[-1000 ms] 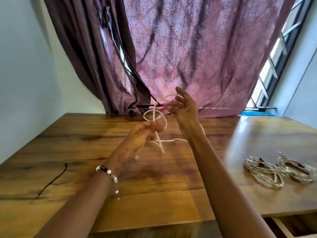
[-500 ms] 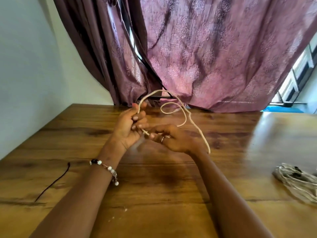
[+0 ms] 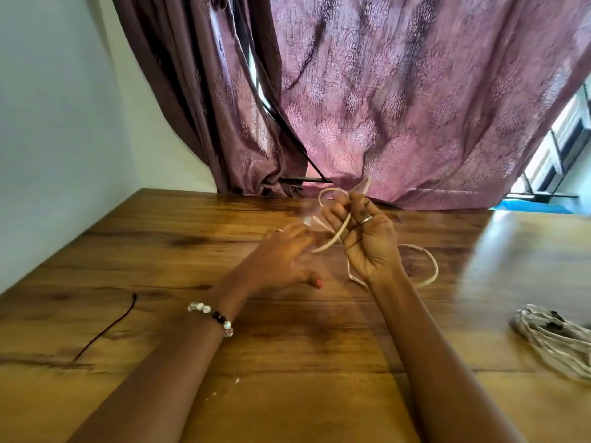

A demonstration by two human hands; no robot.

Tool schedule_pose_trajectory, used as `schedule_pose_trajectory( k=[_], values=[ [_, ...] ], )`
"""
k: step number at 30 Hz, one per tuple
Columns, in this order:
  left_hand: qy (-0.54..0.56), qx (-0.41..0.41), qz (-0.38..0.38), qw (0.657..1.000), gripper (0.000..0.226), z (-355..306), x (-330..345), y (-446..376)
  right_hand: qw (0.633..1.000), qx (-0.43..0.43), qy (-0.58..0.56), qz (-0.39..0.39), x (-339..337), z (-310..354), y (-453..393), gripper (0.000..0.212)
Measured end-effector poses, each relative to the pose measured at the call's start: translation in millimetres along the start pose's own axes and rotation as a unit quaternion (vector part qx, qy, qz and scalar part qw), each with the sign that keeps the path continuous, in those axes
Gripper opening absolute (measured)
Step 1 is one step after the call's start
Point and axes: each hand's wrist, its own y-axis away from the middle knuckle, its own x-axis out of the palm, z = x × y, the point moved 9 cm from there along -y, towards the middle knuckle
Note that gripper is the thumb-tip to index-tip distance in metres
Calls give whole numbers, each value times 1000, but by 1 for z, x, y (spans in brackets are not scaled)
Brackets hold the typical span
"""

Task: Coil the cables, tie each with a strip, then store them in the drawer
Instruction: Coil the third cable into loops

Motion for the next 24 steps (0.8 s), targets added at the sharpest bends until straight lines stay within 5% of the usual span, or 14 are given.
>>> schedule_pose_trajectory(
  k=[4,7,9,11,14,17,21,24],
  values=[
    [-35,54,-100,993,48,-9,-11,0,998,-29,-31,-43,-9,3,-1,10],
    [263,10,-160,951,32,10,-34,4,986,-64,120,-94,-25,18,-4,18],
    [433,-27,-197,879,28,16,-43,7,925,-113,330,-150,-39,30,-4,22],
    [525,-53,-218,821,30,15,-46,8,823,-204,491,-198,-43,45,1,34],
    [641,-77,-157,748,42,11,-42,7,697,-313,634,-121,-20,44,2,80],
    [731,-67,-32,679,44,-7,-31,7,611,-332,719,-6,0,24,-7,95],
    [777,-10,116,619,43,-36,-28,15,613,-287,733,64,1,-13,-10,79],
    [810,28,181,557,40,-46,-33,22,553,-305,772,73,6,-26,-7,52]
  ],
)
